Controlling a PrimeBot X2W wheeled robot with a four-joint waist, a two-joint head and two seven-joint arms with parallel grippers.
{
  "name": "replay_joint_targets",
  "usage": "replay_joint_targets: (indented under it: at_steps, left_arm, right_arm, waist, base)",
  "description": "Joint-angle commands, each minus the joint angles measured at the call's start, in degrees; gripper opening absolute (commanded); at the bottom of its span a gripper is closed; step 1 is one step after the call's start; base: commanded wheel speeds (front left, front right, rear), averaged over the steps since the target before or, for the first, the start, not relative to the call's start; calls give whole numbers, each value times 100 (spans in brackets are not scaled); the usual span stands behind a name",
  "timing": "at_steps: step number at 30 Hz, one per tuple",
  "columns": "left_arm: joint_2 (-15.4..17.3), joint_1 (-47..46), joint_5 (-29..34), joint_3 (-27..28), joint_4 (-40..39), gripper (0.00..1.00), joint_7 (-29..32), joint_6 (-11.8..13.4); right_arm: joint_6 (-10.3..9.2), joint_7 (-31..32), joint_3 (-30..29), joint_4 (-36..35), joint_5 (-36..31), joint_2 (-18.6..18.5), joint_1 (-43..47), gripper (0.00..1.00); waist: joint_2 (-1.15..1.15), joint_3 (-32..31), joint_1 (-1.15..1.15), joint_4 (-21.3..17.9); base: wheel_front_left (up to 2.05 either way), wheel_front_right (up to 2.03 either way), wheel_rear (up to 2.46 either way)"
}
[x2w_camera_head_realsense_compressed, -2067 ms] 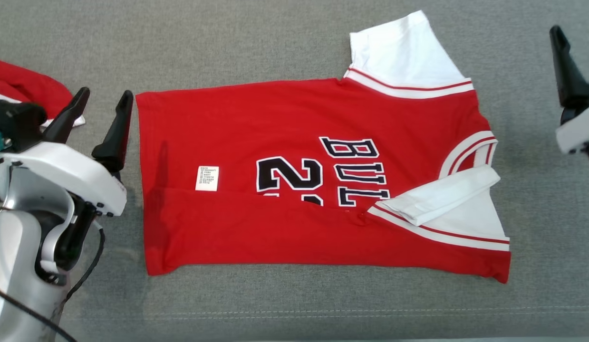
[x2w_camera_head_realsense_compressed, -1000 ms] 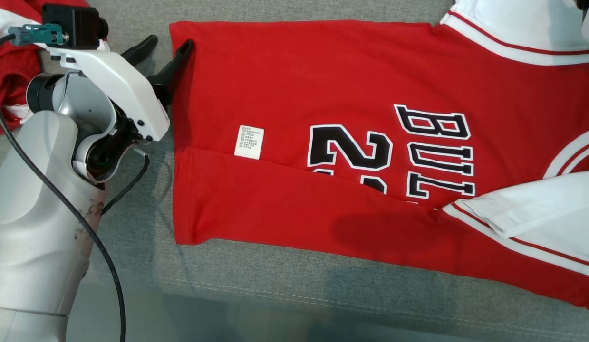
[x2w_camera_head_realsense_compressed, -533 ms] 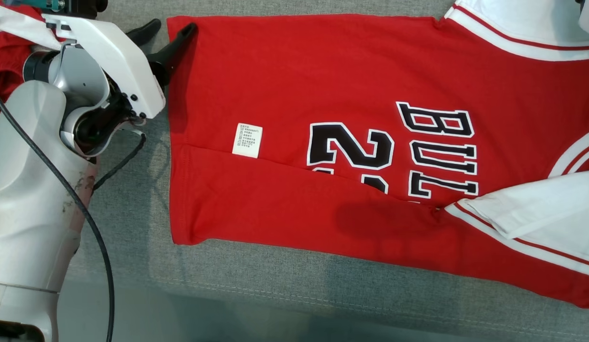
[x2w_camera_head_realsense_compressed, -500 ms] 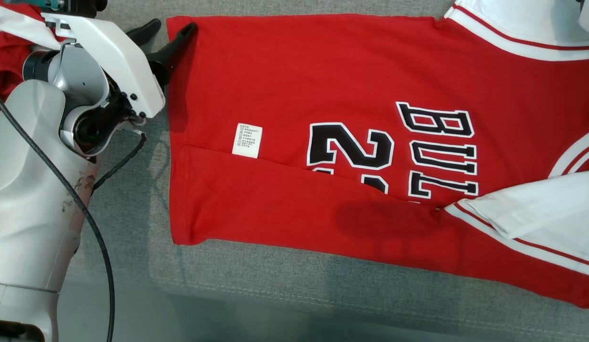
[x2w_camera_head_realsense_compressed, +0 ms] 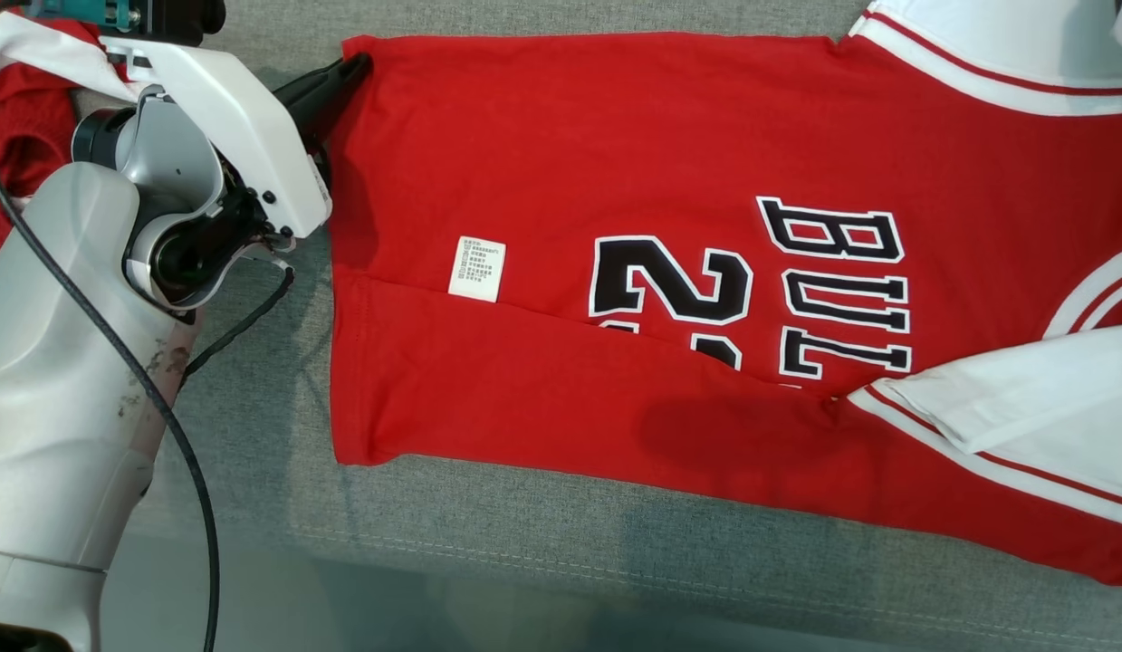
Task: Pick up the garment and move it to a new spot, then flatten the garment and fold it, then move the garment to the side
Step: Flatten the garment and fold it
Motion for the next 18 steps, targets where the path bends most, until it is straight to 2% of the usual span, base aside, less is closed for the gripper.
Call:
replay_joint_targets:
  at_steps: [1, 5, 18]
  left_arm:
    - [398, 41, -60, 151, -202, 0, -89, -40]
    - [513, 125, -169, 143, -334, 0, -198, -40]
    - [1079, 525, -522, 262, -868, 0, -167, -26]
  right_arm:
    - [18, -146, 39, -273, 167, -168, 207, 0]
    - [18, -356, 140, -664, 387, -444, 361, 0]
    - [18, -1334, 534, -3031, 1208, -1914, 1355, 0]
  waist:
    - [0, -29, 0, -5]
    - [0, -75, 0, -16]
    - [0, -320, 0, -286]
  base:
    - [0, 0, 0]
    - [0, 0, 0]
    - [0, 0, 0]
